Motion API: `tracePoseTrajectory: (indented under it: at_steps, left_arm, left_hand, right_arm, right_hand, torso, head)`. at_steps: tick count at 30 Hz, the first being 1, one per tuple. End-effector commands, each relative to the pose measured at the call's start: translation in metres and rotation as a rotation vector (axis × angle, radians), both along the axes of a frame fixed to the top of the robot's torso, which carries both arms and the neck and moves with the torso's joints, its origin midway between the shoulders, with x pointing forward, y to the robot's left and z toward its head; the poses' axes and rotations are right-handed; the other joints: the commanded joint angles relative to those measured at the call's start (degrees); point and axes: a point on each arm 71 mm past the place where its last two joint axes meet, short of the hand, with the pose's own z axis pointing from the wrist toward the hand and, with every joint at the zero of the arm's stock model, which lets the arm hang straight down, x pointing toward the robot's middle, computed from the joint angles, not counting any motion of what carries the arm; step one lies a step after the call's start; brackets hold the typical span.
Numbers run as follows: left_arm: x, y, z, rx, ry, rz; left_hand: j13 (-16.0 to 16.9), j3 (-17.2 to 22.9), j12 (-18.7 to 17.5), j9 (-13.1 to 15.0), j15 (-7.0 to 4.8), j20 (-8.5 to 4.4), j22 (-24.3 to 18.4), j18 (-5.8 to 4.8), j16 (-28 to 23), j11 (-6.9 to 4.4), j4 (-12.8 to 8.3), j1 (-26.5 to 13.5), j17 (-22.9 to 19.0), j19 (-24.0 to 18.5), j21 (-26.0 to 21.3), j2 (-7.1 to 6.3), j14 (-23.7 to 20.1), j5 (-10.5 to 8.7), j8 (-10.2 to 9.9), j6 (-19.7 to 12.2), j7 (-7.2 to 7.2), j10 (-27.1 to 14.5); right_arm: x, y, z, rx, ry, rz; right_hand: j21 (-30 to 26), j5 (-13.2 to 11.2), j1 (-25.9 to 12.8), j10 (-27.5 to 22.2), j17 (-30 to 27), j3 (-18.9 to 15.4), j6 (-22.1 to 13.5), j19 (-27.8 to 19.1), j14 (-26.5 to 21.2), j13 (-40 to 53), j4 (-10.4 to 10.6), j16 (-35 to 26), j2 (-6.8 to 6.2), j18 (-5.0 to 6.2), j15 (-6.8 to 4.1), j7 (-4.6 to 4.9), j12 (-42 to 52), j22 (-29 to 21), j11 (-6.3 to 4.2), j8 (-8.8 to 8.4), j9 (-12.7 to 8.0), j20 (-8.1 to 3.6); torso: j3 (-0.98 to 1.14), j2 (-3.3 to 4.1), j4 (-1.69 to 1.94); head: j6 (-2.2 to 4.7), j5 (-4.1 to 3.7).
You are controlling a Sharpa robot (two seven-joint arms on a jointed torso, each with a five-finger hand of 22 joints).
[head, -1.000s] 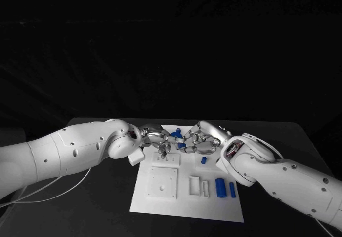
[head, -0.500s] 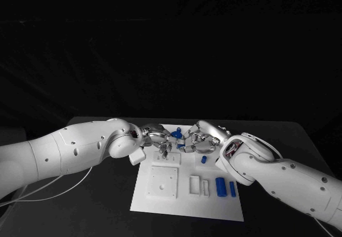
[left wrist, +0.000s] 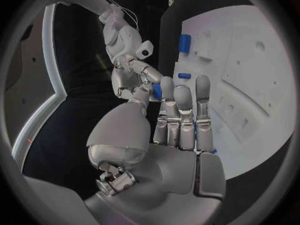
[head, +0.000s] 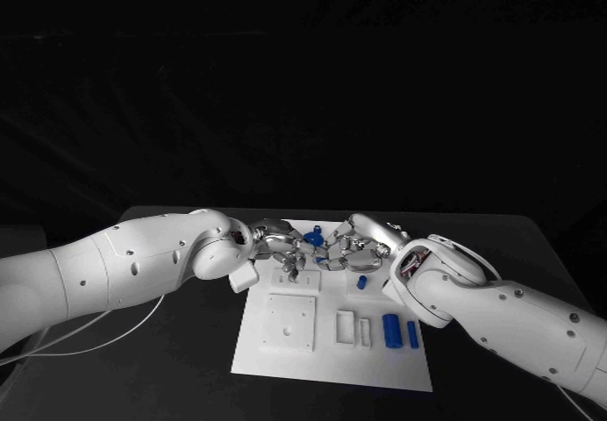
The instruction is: Assemble the parts on the task board
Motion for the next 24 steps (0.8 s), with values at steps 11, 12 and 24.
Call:
tracePoseTrajectory:
  at_steps: [11,12,24]
  left_arm:
    - [-0.0023,-0.0046,0.0022,-0.031,0.003,-0.034]
    - [-0.0023,-0.0045,0.0022,-0.032,0.004,-0.035]
    - [-0.0028,-0.0027,0.0019,-0.032,0.013,-0.037]
  left_hand:
    - [0.03,0.78,-0.34,1.99,-0.09,-0.19,0.91,-0.46,0.21,-0.34,-1.00,-0.99,0.00,0.08,-0.84,0.14,-0.27,0.10,0.69,-0.32,-0.35,0.00]
    - [0.03,0.78,-0.34,1.99,-0.09,-0.19,0.91,-0.46,0.21,-0.34,-1.00,-0.99,0.00,0.08,-0.84,0.14,-0.27,0.10,0.69,-0.32,-0.35,0.00]
    - [0.09,0.24,-0.25,1.76,-0.09,-0.18,1.12,-0.48,0.32,-0.34,-1.03,-1.06,0.07,0.06,-0.98,-0.70,-0.30,-0.04,0.55,0.08,-0.38,0.03]
  right_arm:
    - [-0.0004,0.0019,-0.0031,-0.022,0.004,0.020]
    - [-0.0003,0.0016,-0.0032,-0.023,0.004,0.019]
    - [-0.0007,0.0019,-0.0025,-0.033,-0.016,0.021]
  right_hand:
    - [-0.24,-0.31,-0.04,-0.52,0.01,0.02,-0.53,2.41,-0.32,-0.02,-0.43,-0.39,0.60,-0.01,0.07,0.02,-0.27,4.13,-0.05,0.30,0.05,-0.04]
    - [-0.24,-0.31,-0.04,-0.52,0.01,0.02,-0.53,2.41,-0.32,-0.02,-0.43,-0.39,0.60,-0.01,0.07,0.02,-0.27,4.13,-0.05,0.30,0.05,-0.04]
    - [-0.26,-0.34,-0.01,-0.52,0.01,0.04,-0.49,2.41,-0.32,-0.01,-0.53,-0.39,0.69,-0.01,0.07,0.02,-0.24,4.13,-0.06,0.31,0.05,-0.04]
  torso:
    - [0.00,-0.01,0.00]
    - [0.00,-0.01,0.00]
    - [0.02,0.00,-0.01]
  head:
    - [-0.21,0.08]
    - [-0.21,0.08]
    - [-0.32,0.10]
